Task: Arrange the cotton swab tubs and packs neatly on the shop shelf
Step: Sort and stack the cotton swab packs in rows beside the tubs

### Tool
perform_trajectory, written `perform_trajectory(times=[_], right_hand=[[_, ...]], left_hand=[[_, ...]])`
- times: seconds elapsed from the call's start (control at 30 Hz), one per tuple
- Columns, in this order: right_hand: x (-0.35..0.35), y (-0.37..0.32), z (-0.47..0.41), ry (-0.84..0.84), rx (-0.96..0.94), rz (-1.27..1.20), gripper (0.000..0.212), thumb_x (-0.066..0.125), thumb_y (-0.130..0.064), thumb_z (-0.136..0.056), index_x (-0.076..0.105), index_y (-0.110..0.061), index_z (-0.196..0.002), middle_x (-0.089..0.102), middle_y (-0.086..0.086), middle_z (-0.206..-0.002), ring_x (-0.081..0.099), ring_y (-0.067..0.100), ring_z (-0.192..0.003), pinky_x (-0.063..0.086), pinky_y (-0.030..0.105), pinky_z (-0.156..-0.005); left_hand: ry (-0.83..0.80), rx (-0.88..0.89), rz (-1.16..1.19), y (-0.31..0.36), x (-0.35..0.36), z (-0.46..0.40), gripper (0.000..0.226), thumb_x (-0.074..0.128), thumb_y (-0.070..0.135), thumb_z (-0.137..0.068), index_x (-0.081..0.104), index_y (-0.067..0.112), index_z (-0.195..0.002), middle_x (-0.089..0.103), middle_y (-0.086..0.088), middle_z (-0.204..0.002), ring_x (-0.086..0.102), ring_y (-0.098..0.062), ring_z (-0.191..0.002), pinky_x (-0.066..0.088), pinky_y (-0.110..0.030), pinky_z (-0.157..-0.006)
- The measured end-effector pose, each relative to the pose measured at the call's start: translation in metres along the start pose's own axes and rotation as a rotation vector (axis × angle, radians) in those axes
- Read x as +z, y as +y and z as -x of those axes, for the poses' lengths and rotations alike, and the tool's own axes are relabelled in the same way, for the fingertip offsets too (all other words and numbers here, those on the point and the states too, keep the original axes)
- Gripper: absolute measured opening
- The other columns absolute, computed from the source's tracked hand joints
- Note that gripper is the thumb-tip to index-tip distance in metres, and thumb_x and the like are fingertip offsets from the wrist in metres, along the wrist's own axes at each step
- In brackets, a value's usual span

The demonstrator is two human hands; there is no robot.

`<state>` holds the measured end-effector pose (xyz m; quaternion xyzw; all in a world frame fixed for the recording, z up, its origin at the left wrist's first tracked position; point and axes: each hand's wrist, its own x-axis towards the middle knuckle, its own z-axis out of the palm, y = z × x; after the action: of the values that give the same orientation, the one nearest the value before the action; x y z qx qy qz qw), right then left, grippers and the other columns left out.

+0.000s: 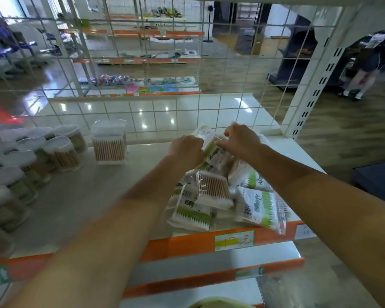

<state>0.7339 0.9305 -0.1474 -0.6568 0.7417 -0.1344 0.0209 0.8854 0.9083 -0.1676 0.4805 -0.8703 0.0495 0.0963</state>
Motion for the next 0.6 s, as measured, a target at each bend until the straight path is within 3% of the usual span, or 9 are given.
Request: perform_trajectory(times=[0.13, 0.4, 0.53, 0.6], right_hand=[[-0.002, 0.001, -0.001, -0.045, -0.019, -0.004, 0.048, 0.065, -0.044, -0.080, 0.063, -0.003, -0.105, 0.058, 0.015, -0.109, 0.058, 0.026, -0.094, 0.050, 0.036, -0.080], [-0.003, -0.001, 0.001, -0.092, -0.070, 0.065, 0.048, 0.068, -0.047, -0.077, 0.063, -0.006, -0.101, 0.054, 0.012, -0.104, 0.052, 0.025, -0.101, 0.040, 0.029, -0.078], [-0.006, -0.001, 0.003, -0.125, -0.128, 0.038, 0.042, 0.066, -0.042, -0.080, 0.063, -0.006, -0.102, 0.041, 0.005, -0.092, 0.051, 0.024, -0.102, 0.039, 0.028, -0.080], [-0.006, -0.001, 0.003, -0.139, -0.144, 0.026, 0.043, 0.066, -0.042, -0.080, 0.063, -0.005, -0.102, 0.043, 0.006, -0.093, 0.051, 0.024, -0.099, 0.041, 0.030, -0.081]], left_hand=[[-0.051, -0.045, -0.005, -0.002, 0.010, 0.003, 0.028, 0.047, 0.030, -0.093, 0.061, 0.013, -0.111, 0.063, -0.006, -0.102, 0.059, -0.022, -0.089, 0.047, -0.031, -0.070], [-0.089, -0.052, 0.001, 0.000, 0.015, 0.001, 0.028, 0.048, 0.028, -0.093, 0.061, 0.011, -0.110, 0.061, -0.008, -0.108, 0.058, -0.024, -0.098, 0.046, -0.033, -0.076], [-0.075, -0.059, 0.019, 0.001, 0.016, 0.001, 0.025, 0.049, 0.026, -0.092, 0.061, 0.010, -0.106, 0.062, -0.008, -0.104, 0.058, -0.023, -0.092, 0.043, -0.031, -0.071], [-0.062, -0.061, 0.025, 0.002, 0.017, 0.001, 0.024, 0.048, 0.025, -0.092, 0.061, 0.009, -0.104, 0.061, -0.009, -0.102, 0.056, -0.022, -0.089, 0.040, -0.029, -0.067]])
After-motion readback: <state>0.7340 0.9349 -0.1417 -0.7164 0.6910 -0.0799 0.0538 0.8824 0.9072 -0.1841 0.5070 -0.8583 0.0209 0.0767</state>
